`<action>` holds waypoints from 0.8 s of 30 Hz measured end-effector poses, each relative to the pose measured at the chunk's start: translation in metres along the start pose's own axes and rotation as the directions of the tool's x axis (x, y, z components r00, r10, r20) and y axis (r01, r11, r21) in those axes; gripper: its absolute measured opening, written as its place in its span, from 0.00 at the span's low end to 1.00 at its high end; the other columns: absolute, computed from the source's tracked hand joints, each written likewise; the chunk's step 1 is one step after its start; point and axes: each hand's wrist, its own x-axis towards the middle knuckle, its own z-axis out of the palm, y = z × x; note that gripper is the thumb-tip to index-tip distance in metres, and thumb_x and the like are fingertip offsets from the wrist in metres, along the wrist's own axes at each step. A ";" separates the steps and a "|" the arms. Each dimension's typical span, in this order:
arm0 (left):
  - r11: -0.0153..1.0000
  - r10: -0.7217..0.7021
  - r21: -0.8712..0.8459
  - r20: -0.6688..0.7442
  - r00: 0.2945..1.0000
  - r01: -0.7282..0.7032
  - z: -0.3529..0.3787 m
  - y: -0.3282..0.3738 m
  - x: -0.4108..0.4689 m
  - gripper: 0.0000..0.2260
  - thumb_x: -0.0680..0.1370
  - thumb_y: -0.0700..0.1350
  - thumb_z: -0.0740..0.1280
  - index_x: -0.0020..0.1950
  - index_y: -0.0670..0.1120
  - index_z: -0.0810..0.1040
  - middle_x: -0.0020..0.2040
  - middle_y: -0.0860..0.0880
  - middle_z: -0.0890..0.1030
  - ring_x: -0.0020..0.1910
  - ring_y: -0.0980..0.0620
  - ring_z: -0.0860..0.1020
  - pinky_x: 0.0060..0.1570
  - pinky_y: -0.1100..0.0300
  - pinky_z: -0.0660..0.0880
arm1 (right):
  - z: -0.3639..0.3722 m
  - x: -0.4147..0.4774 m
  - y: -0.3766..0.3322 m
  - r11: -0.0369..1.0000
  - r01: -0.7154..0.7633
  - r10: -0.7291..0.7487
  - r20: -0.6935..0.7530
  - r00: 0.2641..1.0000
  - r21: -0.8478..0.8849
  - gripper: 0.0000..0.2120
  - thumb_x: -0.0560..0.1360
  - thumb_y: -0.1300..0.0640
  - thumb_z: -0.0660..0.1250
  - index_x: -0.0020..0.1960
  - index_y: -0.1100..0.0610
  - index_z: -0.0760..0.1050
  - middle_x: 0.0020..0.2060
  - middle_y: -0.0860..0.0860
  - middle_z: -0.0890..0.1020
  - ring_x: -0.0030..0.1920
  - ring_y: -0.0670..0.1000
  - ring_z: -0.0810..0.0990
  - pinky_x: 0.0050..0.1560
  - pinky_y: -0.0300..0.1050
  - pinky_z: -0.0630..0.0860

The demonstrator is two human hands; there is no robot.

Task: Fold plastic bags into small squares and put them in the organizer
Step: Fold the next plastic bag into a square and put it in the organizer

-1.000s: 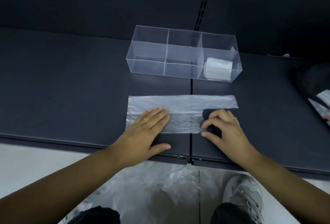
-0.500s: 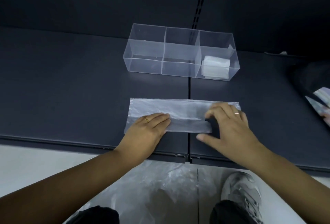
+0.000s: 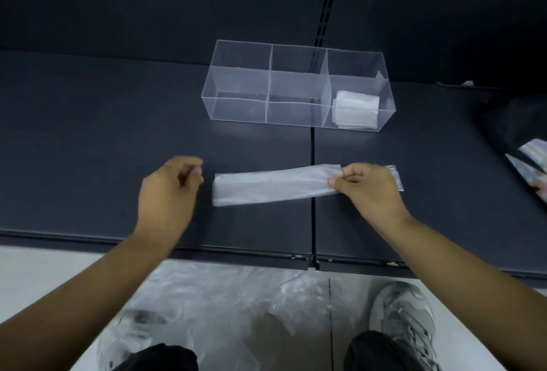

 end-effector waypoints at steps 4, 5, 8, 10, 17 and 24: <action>0.749 0.551 0.317 0.190 0.812 -0.582 0.029 0.021 -0.035 0.20 0.80 0.50 0.56 0.67 0.41 0.74 0.65 0.42 0.76 0.66 0.44 0.72 0.69 0.56 0.62 | 0.002 -0.001 -0.002 1.000 0.019 -0.019 -0.024 1.000 -0.002 0.06 0.71 0.58 0.75 0.38 0.51 0.79 0.34 0.46 0.83 0.35 0.41 0.80 0.35 0.26 0.71; 0.693 0.522 0.365 0.340 0.782 -0.622 0.037 0.021 -0.040 0.27 0.80 0.56 0.51 0.73 0.42 0.67 0.73 0.43 0.68 0.73 0.45 0.64 0.74 0.55 0.55 | 0.002 -0.001 -0.002 1.000 0.025 -0.025 -0.030 0.999 -0.004 0.07 0.71 0.58 0.74 0.37 0.50 0.79 0.34 0.46 0.83 0.34 0.41 0.80 0.34 0.25 0.71; 0.595 0.372 0.490 0.535 0.759 -0.637 0.048 0.005 -0.044 0.37 0.76 0.67 0.39 0.78 0.45 0.45 0.79 0.48 0.45 0.77 0.49 0.41 0.76 0.51 0.42 | 0.002 -0.001 -0.004 0.998 -0.004 0.003 -0.011 1.000 -0.064 0.06 0.72 0.60 0.73 0.44 0.52 0.77 0.38 0.47 0.81 0.39 0.46 0.80 0.36 0.29 0.71; 0.559 0.377 0.507 0.550 0.745 -0.657 0.049 -0.003 -0.044 0.37 0.77 0.67 0.39 0.78 0.45 0.48 0.79 0.46 0.47 0.77 0.46 0.44 0.76 0.47 0.49 | 0.006 -0.006 -0.009 0.971 0.031 -0.045 -0.054 0.997 -0.238 0.13 0.71 0.63 0.71 0.54 0.54 0.74 0.44 0.49 0.78 0.45 0.50 0.78 0.44 0.37 0.72; 0.514 0.440 0.494 0.550 0.710 -0.701 0.051 -0.004 -0.043 0.33 0.79 0.65 0.46 0.77 0.45 0.57 0.77 0.43 0.56 0.76 0.43 0.54 0.72 0.46 0.52 | 0.058 -0.046 -0.018 0.500 0.690 -0.489 0.487 0.723 -0.523 0.29 0.80 0.49 0.59 0.77 0.57 0.55 0.77 0.52 0.56 0.77 0.51 0.51 0.77 0.50 0.47; 0.498 0.439 0.512 0.547 0.713 -0.700 0.051 -0.003 -0.044 0.32 0.79 0.65 0.46 0.77 0.46 0.58 0.77 0.43 0.57 0.76 0.43 0.55 0.71 0.47 0.52 | 0.010 -0.024 0.028 0.388 0.550 -0.298 0.464 0.834 -0.739 0.41 0.73 0.31 0.36 0.77 0.56 0.35 0.76 0.50 0.36 0.76 0.48 0.33 0.75 0.46 0.33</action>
